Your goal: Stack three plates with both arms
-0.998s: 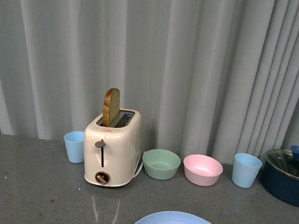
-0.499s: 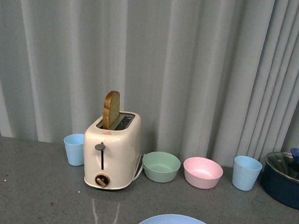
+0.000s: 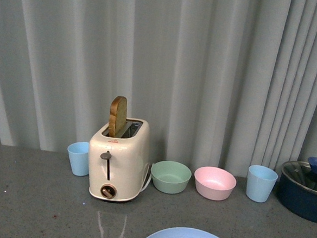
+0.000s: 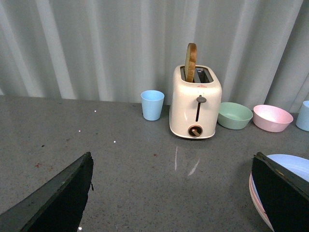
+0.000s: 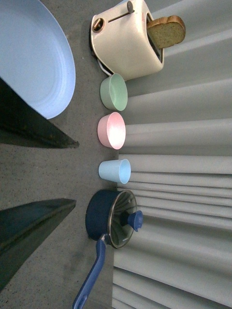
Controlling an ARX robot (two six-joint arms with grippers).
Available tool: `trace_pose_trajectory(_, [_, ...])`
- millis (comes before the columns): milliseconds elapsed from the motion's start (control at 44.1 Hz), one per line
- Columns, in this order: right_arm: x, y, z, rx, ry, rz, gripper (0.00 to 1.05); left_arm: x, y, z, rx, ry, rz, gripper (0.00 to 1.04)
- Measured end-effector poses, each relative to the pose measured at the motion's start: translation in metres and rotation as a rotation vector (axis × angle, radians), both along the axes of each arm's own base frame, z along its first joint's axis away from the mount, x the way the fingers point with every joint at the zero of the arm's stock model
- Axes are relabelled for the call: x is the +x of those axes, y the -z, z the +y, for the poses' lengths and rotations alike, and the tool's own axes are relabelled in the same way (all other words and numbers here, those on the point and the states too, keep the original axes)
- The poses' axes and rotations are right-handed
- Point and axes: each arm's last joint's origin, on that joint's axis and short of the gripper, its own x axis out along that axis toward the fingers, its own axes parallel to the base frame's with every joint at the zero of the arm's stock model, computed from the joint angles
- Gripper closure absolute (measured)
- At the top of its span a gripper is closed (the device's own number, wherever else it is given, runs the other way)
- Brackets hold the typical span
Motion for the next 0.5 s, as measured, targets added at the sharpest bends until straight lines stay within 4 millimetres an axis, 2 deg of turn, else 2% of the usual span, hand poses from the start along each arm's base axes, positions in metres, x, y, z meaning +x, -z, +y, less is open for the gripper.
trace_pose_trajectory(23, [0.0000, 0.0000, 0.0000, 0.000, 0.000, 0.000, 0.70, 0.0000, 0.0000, 0.0000, 0.000, 0.000, 0.000, 0.07])
trace_pose_trajectory(204, [0.0000, -0.0001, 0.0000, 0.000, 0.000, -0.001, 0.41, 0.0000, 0.0000, 0.0000, 0.000, 0.000, 0.000, 0.07])
trace_pose_trajectory(249, [0.0000, -0.0001, 0.0000, 0.000, 0.000, -0.001, 0.36, 0.0000, 0.0000, 0.0000, 0.000, 0.000, 0.000, 0.07])
trace_pose_trajectory(295, [0.0000, -0.0001, 0.0000, 0.000, 0.000, -0.001, 0.29, 0.0000, 0.0000, 0.0000, 0.000, 0.000, 0.000, 0.07])
trace_pose_trajectory(340, [0.0000, -0.0001, 0.0000, 0.000, 0.000, -0.001, 0.18, 0.0000, 0.0000, 0.0000, 0.000, 0.000, 0.000, 0.07])
trace_pose_trajectory(408, [0.0000, -0.0001, 0.0000, 0.000, 0.000, -0.001, 0.08, 0.0000, 0.0000, 0.0000, 0.000, 0.000, 0.000, 0.07])
trace_pose_trajectory(454, [0.0000, -0.0001, 0.0000, 0.001, 0.000, -0.001, 0.06, 0.0000, 0.0000, 0.0000, 0.000, 0.000, 0.000, 0.07])
trace_pose_trajectory(499, [0.0000, -0.0001, 0.0000, 0.000, 0.000, -0.001, 0.08, 0.0000, 0.0000, 0.0000, 0.000, 0.000, 0.000, 0.07])
